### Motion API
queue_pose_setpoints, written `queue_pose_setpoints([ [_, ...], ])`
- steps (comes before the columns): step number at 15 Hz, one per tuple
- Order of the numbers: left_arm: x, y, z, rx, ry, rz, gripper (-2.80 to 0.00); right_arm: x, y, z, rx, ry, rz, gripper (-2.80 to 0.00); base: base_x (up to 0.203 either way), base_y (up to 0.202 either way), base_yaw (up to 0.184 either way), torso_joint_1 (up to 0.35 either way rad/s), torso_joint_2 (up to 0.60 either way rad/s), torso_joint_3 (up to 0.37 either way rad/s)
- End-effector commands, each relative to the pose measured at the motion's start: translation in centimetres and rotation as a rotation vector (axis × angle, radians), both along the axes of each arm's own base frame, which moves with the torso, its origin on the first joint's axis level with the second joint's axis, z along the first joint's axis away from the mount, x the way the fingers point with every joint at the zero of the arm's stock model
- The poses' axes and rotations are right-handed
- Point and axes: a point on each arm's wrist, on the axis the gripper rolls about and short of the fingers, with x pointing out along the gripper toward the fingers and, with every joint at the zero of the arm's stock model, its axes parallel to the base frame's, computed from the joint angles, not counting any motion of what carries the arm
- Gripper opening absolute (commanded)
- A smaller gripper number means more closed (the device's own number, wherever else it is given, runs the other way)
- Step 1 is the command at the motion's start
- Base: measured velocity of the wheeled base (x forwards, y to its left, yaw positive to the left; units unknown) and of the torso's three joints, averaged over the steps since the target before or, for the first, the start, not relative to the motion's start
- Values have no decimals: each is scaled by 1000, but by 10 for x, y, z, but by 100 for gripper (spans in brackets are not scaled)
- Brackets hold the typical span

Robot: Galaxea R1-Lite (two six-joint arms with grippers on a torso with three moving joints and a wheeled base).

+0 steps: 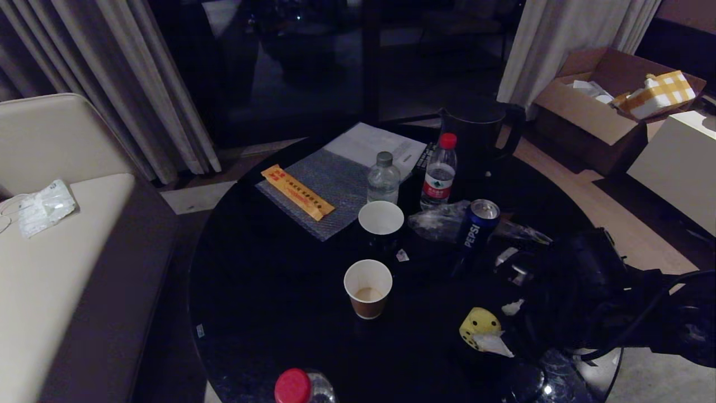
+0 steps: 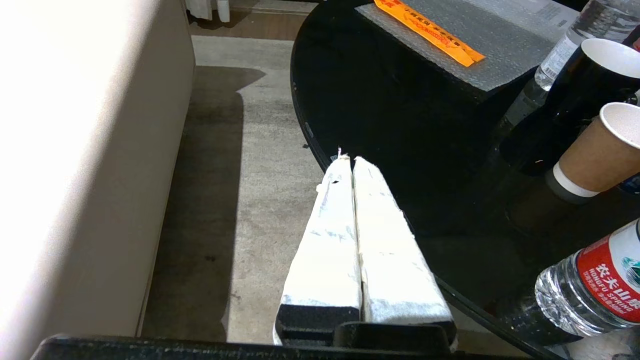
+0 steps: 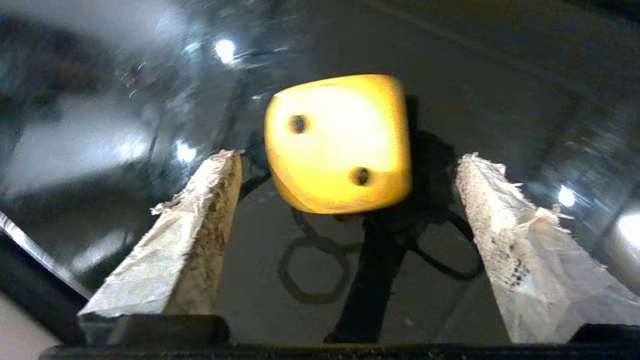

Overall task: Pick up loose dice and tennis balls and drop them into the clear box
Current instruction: Pick up toys out of the box

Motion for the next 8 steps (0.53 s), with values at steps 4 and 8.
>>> queue_pose_setpoints([
  [4,0,0,0,-1,2,1,-280,5,2,-14,-11,17,148,0,0,0,0,0,0,0],
  [8,0,0,0,-1,2,1,-280,8,2,-21,-30,22,162,0,0,0,0,0,0,0],
])
